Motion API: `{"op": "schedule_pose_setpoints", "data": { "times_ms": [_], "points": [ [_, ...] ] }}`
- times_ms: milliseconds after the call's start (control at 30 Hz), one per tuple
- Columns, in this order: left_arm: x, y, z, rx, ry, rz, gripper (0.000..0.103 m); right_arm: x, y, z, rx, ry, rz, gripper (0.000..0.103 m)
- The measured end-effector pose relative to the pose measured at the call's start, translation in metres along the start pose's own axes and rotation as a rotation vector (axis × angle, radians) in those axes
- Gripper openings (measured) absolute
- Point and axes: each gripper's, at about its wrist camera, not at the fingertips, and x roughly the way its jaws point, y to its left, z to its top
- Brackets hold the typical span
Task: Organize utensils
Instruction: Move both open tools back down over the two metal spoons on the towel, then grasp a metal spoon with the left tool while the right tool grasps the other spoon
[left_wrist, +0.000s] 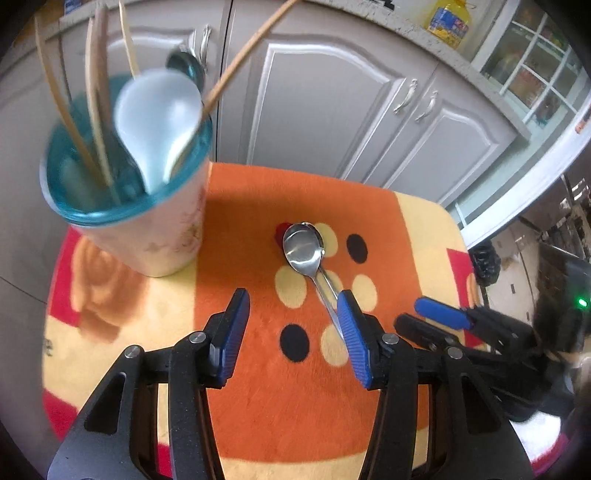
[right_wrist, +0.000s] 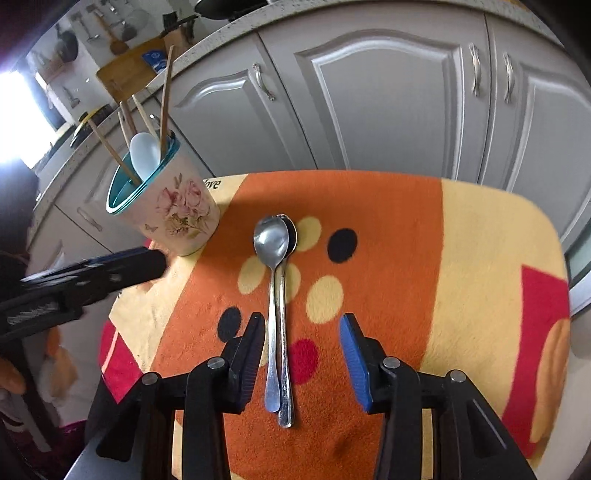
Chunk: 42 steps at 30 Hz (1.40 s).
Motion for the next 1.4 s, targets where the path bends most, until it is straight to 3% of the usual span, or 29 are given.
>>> {"op": "schedule_pose_setpoints", "data": {
  "times_ms": [267,500,533,600,633,867,1167,1400],
  "points": [
    [0.059,0.0,0.011,-0.074,0.02,0.034,0.048,-0.003,-0.018,0.0,0.016,0.008,-0.003,0.042],
    [0.087,0.001,0.025,-0.1,0.026,0.064,0.048,-0.005,-0.027,0.005,0.028,0.003,0.01,0.042],
    [0.09,0.001,0.027,-0.102,0.027,0.067,0.046,-0.004,-0.028,0.006,0.03,0.002,0.013,0.042],
    [0.093,0.0,0.03,-0.095,0.017,0.072,0.02,-0.004,-0.03,0.009,0.032,0.0,0.019,0.042],
    [0.094,0.0,0.031,-0.093,0.021,0.057,0.017,-0.003,-0.03,0.01,0.032,0.0,0.019,0.042],
    [0.079,0.006,0.027,-0.066,0.043,0.002,0.004,0.008,-0.031,0.02,0.026,0.015,0.037,0.042],
    [0.055,0.027,-0.002,-0.053,0.096,-0.024,0.002,0.043,-0.018,0.055,-0.069,0.06,0.103,0.042],
    [0.041,0.048,-0.016,-0.056,0.117,-0.018,0.002,0.089,-0.002,0.084,-0.211,0.13,0.146,0.037]
  ]
}}
